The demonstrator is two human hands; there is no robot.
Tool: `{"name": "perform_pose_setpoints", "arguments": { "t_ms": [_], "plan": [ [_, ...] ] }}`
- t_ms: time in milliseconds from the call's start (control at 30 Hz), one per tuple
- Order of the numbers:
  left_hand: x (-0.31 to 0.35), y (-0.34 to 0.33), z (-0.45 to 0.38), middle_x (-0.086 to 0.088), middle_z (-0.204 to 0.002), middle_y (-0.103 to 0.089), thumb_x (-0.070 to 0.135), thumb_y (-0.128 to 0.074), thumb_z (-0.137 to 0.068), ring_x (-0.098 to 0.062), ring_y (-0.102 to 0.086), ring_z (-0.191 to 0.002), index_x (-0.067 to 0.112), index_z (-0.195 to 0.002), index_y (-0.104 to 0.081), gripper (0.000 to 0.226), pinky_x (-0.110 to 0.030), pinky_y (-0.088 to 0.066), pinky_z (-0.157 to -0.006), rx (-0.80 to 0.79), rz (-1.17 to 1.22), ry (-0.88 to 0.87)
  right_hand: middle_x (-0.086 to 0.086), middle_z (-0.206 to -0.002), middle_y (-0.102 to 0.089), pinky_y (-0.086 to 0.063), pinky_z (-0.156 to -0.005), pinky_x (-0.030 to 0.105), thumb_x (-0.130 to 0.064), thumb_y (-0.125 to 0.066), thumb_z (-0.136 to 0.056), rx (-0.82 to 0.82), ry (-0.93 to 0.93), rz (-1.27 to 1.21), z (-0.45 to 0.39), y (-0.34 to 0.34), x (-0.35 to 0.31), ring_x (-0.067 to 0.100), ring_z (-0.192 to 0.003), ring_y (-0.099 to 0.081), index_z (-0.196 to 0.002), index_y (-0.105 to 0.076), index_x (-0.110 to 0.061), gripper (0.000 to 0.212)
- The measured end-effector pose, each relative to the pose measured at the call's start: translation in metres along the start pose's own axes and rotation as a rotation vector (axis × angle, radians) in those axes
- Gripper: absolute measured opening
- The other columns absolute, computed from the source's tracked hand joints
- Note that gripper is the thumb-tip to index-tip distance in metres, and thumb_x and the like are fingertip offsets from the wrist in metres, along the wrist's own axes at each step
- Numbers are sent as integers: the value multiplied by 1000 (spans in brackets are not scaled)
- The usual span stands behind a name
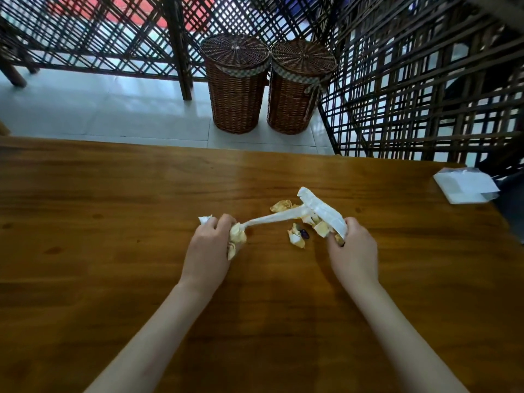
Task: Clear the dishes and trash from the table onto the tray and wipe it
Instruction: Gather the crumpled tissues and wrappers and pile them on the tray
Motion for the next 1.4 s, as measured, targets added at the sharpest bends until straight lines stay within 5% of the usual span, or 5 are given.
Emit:
{"name": "perform_pose_setpoints", "arguments": {
  "t_ms": [333,633,800,933,1400],
  "plan": [
    [-5,11,-15,3,-79,-49,11,-70,-80,-14,-49,-69,10,-100,-57,23,-16,-34,-52,171,25,203,5,-109,-58,-50,-84,34,-21,-61,-88,-77,29,44,-34,-30,-29,21,-109,-48,-115,-51,-10,31],
    [-6,10,-15,0,-82,-52,16,-68,-82,-16,-51,-72,10,-104,-57,24,-21,-40,-56,143,43,202,7,-153,-19,-4,-103,69,-83,-47,-64,-306,78,285,-29,-48,-31,39,-140,-11,-142,-15,-41,94],
    [-5,10,-15,1,-82,-51,15,-70,-81,-16,-51,-73,11,-104,-57,26,-25,-44,-57,129,39,192,7,-141,-34,-19,-105,60,-78,-47,-70,-249,190,349,-31,-50,-26,33,-129,-30,-135,-34,-43,75],
    [-6,9,-14,1,-83,-51,15,-70,-81,-16,-51,-74,13,-103,-57,26,-24,-43,-58,111,27,200,3,-117,-48,-40,-85,39,-54,-52,-85,-111,268,308,-25,-51,-27,25,-105,-44,-124,-48,-36,43],
    [5,18,3,1,-83,-51,15,-70,-81,-14,-50,-73,11,-104,-58,26,-17,-36,-57,97,17,190,-5,-78,-48,-32,-52,27,-25,-61,-85,-53,152,69,-15,-22,-7,15,-69,-49,-100,-53,-20,18]
  ]
}}
Point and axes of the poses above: each hand's wrist, its own z-axis away from the middle knuckle, its own y-axis out of the back of the hand, x = y × z, the point moved 1 cm from there along -z, towards the middle knuckle
